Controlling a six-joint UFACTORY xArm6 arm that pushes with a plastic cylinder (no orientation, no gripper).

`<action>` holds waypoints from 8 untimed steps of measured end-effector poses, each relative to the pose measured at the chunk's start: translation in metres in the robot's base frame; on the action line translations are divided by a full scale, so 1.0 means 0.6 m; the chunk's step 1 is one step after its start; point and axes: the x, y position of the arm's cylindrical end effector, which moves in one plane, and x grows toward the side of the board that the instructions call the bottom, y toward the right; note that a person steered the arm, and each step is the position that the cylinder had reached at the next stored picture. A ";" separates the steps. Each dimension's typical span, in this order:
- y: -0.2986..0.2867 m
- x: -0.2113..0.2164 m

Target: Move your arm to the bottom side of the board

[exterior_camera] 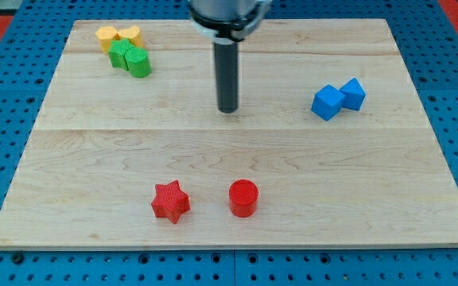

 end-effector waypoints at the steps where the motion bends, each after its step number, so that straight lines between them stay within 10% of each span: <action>1: 0.005 0.022; 8: 0.120 0.184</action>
